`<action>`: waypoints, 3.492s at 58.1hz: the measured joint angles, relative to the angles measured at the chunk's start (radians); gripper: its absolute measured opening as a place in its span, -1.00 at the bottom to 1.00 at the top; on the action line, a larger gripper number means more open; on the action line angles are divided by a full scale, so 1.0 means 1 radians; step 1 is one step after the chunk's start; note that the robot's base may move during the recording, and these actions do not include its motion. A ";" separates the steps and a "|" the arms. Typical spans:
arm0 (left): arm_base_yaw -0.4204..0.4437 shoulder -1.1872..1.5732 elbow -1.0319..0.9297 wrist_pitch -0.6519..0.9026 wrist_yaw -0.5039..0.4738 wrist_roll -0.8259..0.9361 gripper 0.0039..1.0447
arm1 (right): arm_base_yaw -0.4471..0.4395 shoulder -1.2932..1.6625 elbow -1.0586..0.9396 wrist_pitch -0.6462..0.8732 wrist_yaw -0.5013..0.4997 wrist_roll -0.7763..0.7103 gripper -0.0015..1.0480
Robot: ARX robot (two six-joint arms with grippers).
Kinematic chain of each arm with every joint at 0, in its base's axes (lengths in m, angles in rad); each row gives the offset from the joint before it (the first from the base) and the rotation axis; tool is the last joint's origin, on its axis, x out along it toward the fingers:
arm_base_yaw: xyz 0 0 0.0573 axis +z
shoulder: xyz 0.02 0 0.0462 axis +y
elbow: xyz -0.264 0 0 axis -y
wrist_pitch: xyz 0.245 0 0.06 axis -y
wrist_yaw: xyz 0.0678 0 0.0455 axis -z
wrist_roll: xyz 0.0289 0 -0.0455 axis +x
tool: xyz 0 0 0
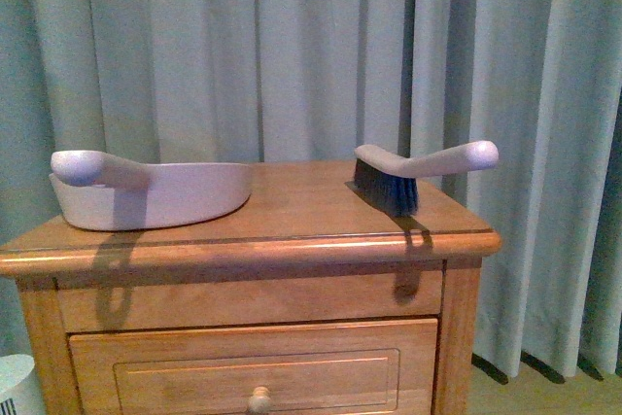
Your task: Clean up trash
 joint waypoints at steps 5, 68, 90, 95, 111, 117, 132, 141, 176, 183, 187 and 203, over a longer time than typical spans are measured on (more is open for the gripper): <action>0.000 0.000 0.000 0.000 0.000 0.000 0.86 | 0.000 0.000 0.000 0.000 0.000 0.000 0.86; -0.008 0.746 0.535 -0.156 0.117 -0.112 0.86 | 0.000 0.000 0.000 -0.002 0.000 0.000 0.86; -0.254 1.341 1.142 -0.381 -0.136 0.010 0.86 | 0.000 0.000 0.000 -0.002 0.000 0.000 0.86; -0.279 1.414 1.187 -0.391 -0.162 0.000 0.86 | 0.000 0.000 0.000 -0.002 0.000 0.000 0.86; -0.311 1.572 1.222 -0.397 -0.210 -0.039 0.86 | 0.000 0.000 0.000 -0.002 0.000 0.000 0.86; -0.318 1.615 1.229 -0.392 -0.210 -0.046 0.86 | 0.000 0.000 0.000 -0.002 0.000 0.000 0.86; -0.309 1.687 1.246 -0.383 -0.217 -0.060 0.86 | 0.000 0.000 0.000 -0.002 0.000 0.000 0.86; -0.299 1.720 1.266 -0.384 -0.230 -0.061 0.86 | 0.000 0.000 0.000 -0.002 0.000 0.000 0.86; -0.280 1.842 1.328 -0.385 -0.241 -0.056 0.86 | 0.000 0.000 0.000 -0.002 0.000 0.000 0.86; -0.264 1.852 1.328 -0.372 -0.241 -0.045 0.86 | 0.000 0.000 0.000 -0.002 0.000 0.000 0.86; -0.260 1.855 1.328 -0.365 -0.241 -0.042 0.86 | 0.000 0.000 0.000 -0.002 0.000 0.000 0.86; -0.257 1.873 1.328 -0.357 -0.240 -0.019 0.86 | 0.000 0.000 0.000 -0.002 0.000 0.000 0.86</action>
